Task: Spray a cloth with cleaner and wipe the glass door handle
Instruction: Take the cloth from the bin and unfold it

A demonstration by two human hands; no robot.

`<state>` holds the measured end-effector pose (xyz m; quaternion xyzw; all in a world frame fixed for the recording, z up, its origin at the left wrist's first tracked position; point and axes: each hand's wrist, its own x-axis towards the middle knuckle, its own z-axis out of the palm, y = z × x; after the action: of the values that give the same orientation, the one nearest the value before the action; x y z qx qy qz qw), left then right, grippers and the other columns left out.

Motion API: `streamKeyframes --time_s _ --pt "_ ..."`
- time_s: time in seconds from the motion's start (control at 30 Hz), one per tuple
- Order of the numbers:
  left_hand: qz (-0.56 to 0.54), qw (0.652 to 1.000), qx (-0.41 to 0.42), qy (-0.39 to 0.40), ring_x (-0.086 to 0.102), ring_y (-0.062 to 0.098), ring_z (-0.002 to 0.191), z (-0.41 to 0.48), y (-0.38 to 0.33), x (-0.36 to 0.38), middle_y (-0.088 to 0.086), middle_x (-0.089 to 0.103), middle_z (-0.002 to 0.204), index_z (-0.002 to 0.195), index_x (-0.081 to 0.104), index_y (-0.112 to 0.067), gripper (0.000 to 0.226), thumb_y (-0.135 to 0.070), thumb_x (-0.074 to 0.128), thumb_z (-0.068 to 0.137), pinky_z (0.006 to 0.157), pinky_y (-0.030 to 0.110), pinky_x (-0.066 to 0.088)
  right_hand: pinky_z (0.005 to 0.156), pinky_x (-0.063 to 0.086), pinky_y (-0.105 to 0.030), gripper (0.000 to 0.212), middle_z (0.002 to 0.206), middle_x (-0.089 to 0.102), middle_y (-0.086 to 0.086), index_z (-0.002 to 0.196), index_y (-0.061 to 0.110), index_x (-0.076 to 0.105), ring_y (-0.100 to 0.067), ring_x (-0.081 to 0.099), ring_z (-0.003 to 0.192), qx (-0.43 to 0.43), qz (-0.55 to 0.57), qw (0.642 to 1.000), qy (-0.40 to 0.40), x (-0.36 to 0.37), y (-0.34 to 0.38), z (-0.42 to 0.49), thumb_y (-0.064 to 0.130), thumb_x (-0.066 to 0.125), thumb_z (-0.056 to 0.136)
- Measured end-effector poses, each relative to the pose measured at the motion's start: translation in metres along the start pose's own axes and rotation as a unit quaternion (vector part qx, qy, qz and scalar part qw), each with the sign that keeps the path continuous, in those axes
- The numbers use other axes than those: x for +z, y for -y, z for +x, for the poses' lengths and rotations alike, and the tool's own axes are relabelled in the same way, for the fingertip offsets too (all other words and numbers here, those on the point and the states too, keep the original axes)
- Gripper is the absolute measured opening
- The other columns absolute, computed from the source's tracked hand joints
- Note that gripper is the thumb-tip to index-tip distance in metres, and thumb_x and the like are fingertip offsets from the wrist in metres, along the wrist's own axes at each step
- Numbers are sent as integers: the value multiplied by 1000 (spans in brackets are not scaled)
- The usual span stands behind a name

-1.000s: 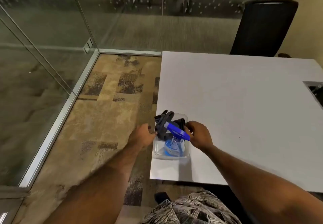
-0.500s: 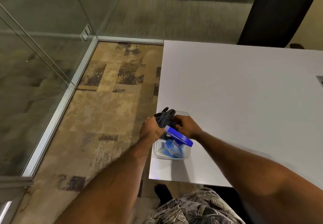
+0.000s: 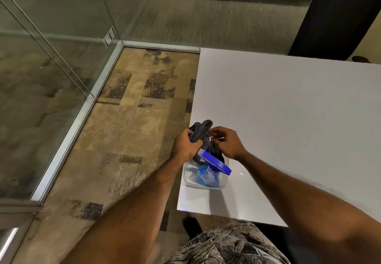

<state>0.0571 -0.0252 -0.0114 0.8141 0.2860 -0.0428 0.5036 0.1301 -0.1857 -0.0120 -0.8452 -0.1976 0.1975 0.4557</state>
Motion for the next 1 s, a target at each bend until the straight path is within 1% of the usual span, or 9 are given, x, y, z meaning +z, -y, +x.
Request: streamKeyframes --time_s 0.17,0.3,0.5,0.57,0.63,0.7,0.77,0.9,1.0 --pt "-69 993 71 -60 61 3 67 -7 -18 -19 -11 65 82 97 59 -19 23 -18 78 85 52 16 51 88 58 -32 23 102 73 -7 111 7 70 -19 70 94 -42 10 998 -42 -7 18 4 3 67 89" --pt "-139 976 118 -117 59 -6 70 -13 -40 -47 -14 65 83 91 60 -22 25 -14 81 82 55 6 46 81 55 -19 19 98 72 1 111 11 70 -9 69 90 -98 20 994 -53 -16 46 9 13 69 92" --pt "-269 935 121 -198 66 -1 69 -36 -65 -99 -5 69 85 87 62 -23 20 -16 80 84 57 15 53 81 55 -14 28 99 70 9 115 17 68 -5 68 92 -173 38 984 -23 -22 110 3 31 71 91" --pt "-333 914 100 -211 70 4 72 -46 -72 -116 -1 71 87 88 63 -23 18 -15 79 85 62 23 57 82 55 -15 40 106 70 9 120 18 66 -4 68 96 -189 33 981 16 -17 133 -4 41 71 87" --pt "-391 894 67 -207 72 16 80 -59 -77 -132 3 72 90 88 63 -22 16 -16 78 86 65 31 60 84 54 -15 65 120 68 6 130 21 61 -4 66 102 -200 -5 978 55 -9 155 -14 60 70 78" --pt "-438 877 39 -194 72 17 80 -72 -78 -146 3 74 92 93 64 -20 14 -19 77 87 59 30 59 85 51 -11 86 132 64 5 138 24 52 -3 61 107 -219 -41 972 77 1 174 -25 72 68 69" --pt "-473 862 19 -181 72 18 84 -87 -78 -156 5 74 97 104 65 -15 21 -22 76 88 58 30 58 90 51 -17 92 134 62 2 141 22 47 -7 61 111 -244 -57 964 86 15 187 -35 68 75 67" --pt "-485 858 13 -169 71 19 95 -117 -69 -170 8 72 112 118 63 -8 35 -26 75 90 72 38 62 92 55 -39 67 125 66 -7 138 13 48 -21 64 108 -259 -66 962 59 46 199 -54 25 77 79" --pt "-471 865 28 -168 71 20 101 -137 -50 -179 10 70 112 116 61 -6 36 -28 73 91 76 36 62 81 53 -26 48 108 70 -5 128 9 57 -14 66 93 -226 -21 972 54 63 202 -66 14 65 81"
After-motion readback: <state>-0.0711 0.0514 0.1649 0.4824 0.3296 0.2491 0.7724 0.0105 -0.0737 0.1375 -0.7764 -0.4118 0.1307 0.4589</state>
